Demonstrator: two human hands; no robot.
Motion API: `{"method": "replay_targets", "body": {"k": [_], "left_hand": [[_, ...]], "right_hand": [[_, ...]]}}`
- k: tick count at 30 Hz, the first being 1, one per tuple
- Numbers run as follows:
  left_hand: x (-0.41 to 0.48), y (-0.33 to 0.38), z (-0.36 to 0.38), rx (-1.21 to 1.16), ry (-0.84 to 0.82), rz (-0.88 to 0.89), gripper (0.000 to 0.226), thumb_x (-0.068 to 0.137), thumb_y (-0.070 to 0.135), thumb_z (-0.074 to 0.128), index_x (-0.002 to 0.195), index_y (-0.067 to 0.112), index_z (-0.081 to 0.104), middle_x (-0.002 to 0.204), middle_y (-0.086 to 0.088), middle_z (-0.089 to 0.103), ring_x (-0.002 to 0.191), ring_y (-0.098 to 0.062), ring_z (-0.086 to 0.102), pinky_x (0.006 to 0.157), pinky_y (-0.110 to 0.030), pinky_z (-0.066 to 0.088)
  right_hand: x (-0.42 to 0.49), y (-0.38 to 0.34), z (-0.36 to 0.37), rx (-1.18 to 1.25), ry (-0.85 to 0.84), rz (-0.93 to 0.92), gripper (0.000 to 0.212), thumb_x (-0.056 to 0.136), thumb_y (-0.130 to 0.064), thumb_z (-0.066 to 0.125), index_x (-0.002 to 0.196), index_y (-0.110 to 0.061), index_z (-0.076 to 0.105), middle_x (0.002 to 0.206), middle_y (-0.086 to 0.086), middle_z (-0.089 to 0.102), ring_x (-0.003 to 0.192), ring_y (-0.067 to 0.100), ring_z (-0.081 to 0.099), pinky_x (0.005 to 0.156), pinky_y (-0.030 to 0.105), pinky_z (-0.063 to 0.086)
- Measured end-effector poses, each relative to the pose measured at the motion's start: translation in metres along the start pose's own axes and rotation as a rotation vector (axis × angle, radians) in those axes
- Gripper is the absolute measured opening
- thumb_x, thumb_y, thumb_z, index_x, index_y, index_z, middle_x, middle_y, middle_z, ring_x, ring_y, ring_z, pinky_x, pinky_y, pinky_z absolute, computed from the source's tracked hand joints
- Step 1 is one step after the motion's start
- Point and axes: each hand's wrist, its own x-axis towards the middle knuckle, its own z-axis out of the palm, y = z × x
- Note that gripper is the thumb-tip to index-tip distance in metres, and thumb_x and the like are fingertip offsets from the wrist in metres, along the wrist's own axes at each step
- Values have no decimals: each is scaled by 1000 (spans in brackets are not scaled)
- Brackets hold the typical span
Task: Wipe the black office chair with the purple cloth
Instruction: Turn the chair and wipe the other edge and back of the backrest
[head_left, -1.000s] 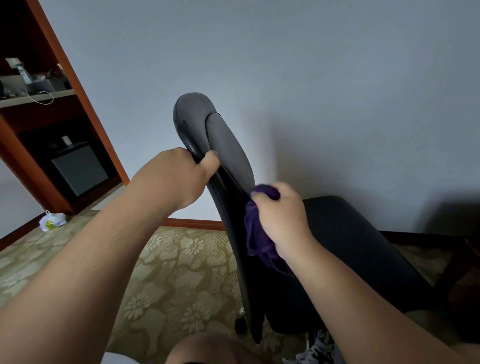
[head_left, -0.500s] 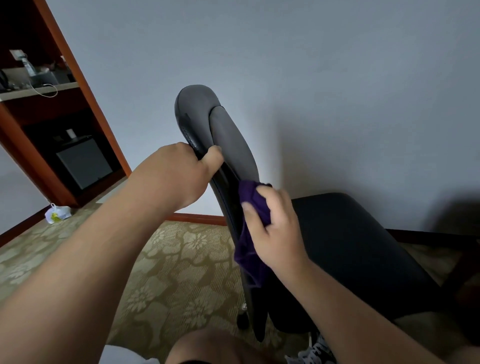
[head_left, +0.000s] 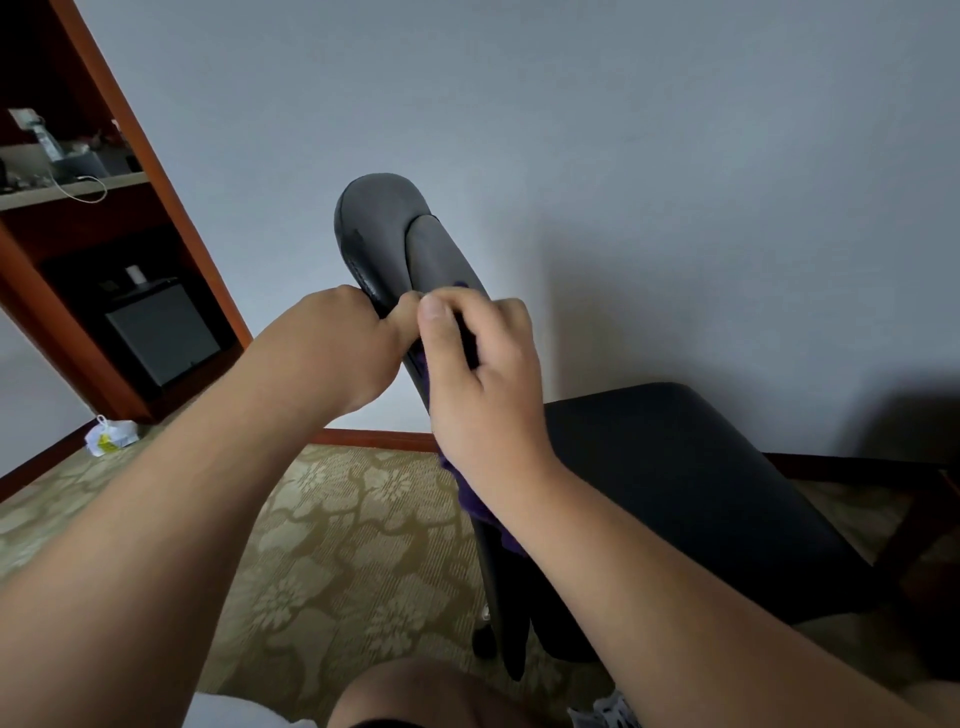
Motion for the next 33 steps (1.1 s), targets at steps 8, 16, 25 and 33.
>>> {"method": "replay_targets", "body": {"k": [8,16,25,33], "left_hand": [[-1,-3,7,-72,14,-17,48,97,13,34,142,19,18,86,-9,54,73,-26,55,59,-32,48],[1,-4,4,-149,-15,-39,46,99,13,32,142,20,19,90,-9,58,75,-26,58,68,-37,57],[-2,4,-1,-38,23,-12,45,95,16,37,139,15,24,73,-8,43,68,-28,49,55,-31,41],[-1,2,7,21,55,-28,55,96,11,37,144,14,11,69,-8,38,55,-20,38,45,-28,30]], "right_hand": [[-48,80,-33,-340,11,-213,21,98,-26,58,102,-8,70,99,10,57,74,25,62,57,36,55],[-91,109,-55,-308,42,268,17,99,-23,60,112,-13,58,104,0,60,90,13,63,70,8,47],[3,12,13,-46,200,-8,18,97,-34,58,105,-20,64,97,-4,62,88,7,57,70,9,41],[-93,127,-46,-542,-160,-304,22,100,-42,50,112,-23,53,97,11,57,73,25,60,51,32,54]]}}
